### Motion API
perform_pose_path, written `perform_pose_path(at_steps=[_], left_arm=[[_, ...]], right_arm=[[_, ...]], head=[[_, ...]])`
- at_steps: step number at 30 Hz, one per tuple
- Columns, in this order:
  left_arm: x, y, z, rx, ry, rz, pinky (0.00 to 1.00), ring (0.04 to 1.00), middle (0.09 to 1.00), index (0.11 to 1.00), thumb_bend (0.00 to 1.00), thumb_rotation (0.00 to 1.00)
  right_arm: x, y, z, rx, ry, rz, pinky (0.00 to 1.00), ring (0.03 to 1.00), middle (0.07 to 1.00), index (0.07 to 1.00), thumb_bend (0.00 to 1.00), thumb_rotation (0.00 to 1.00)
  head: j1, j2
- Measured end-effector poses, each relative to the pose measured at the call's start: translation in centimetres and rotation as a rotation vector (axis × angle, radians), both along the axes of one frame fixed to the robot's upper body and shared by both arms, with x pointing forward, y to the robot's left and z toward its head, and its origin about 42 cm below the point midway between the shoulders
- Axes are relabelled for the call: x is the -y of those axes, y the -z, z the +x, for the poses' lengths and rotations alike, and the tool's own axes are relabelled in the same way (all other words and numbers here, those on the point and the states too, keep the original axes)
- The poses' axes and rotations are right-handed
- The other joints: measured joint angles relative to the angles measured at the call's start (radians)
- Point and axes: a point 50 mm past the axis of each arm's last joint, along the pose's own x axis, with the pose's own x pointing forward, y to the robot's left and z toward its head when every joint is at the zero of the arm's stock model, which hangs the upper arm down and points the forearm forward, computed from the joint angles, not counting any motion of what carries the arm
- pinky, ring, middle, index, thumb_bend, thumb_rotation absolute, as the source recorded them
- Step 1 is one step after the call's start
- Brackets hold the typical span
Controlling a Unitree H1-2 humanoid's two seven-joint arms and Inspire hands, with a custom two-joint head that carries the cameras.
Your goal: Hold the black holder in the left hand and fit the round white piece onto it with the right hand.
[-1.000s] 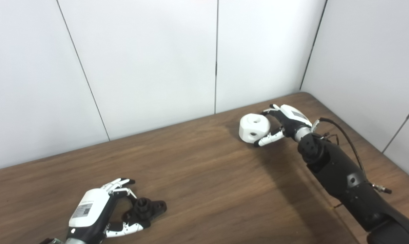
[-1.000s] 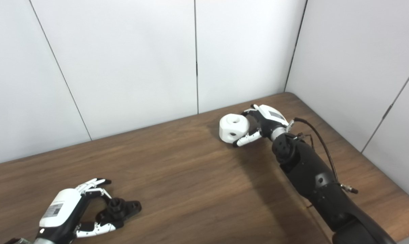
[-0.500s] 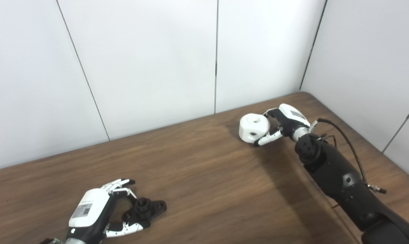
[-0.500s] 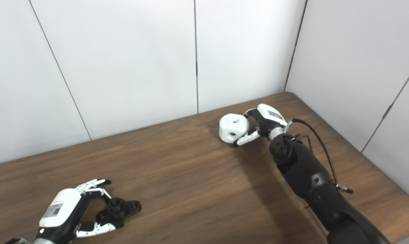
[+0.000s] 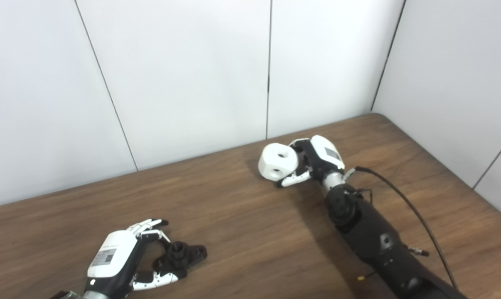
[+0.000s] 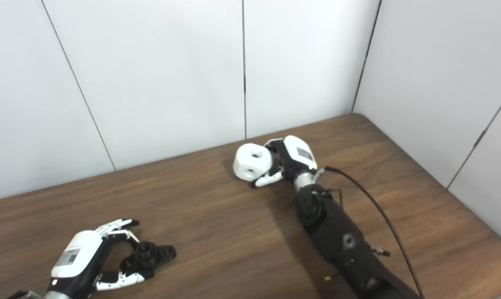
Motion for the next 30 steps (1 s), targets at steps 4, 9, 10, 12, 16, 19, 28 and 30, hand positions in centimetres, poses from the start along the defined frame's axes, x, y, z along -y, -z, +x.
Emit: perform_pose_path(at_steps=[4,9,10,12,16,19,28,30], left_arm=[[0.0,0.0,0.0,0.0,0.0,0.0,0.85,0.878,0.844,0.486,0.52,0.05],[0.0,0.0,0.0,0.0,0.0,0.0,0.85,0.875,0.842,0.486,0.52,0.05],[0.0,0.0,0.0,0.0,0.0,0.0,0.86,0.876,0.841,0.486,0.52,0.05],[0.0,0.1,0.0,-0.001,-0.001,0.001,0.86,0.877,0.841,0.486,0.52,0.05],[0.0,0.1,0.2,-0.001,-0.001,0.002,0.87,0.881,0.839,0.486,0.52,0.05],[0.1,0.1,0.2,-0.001,0.0,-0.001,0.88,0.889,0.844,0.486,0.52,0.05],[0.7,0.1,0.3,-0.002,0.006,-0.008,0.88,0.895,0.844,0.485,0.52,0.05],[0.7,0.1,0.3,-0.002,0.006,-0.008,0.88,0.895,0.845,0.485,0.52,0.05]], right_arm=[[0.0,0.2,-0.2,0.009,-0.001,-0.001,0.65,0.744,0.703,0.482,0.52,0.14],[-0.3,0.0,-0.4,0.013,-0.013,-0.014,0.65,0.741,0.706,0.482,0.52,0.14],[-0.5,-0.1,-0.5,0.014,-0.02,-0.018,0.65,0.742,0.706,0.482,0.52,0.14],[-0.8,-0.2,-0.7,0.014,-0.036,-0.026,0.65,0.745,0.703,0.483,0.52,0.14],[-2.4,-0.6,-1.5,0.016,-0.106,-0.053,0.62,0.73,0.699,0.482,0.52,0.14],[-3.8,-0.8,-2.0,0.012,-0.164,-0.059,0.61,0.729,0.702,0.483,0.52,0.14],[-7.2,-3.2,-3.0,0.037,-0.295,-0.081,0.6,0.721,0.699,0.483,0.52,0.14],[-7.8,-3.7,-3.3,0.044,-0.321,-0.092,0.59,0.716,0.698,0.483,0.52,0.14]], head=[[0.008,0.005],[0.026,0.011],[0.026,0.011],[0.038,0.012],[0.054,0.017],[0.063,0.021],[0.11,0.038],[0.118,0.044]])
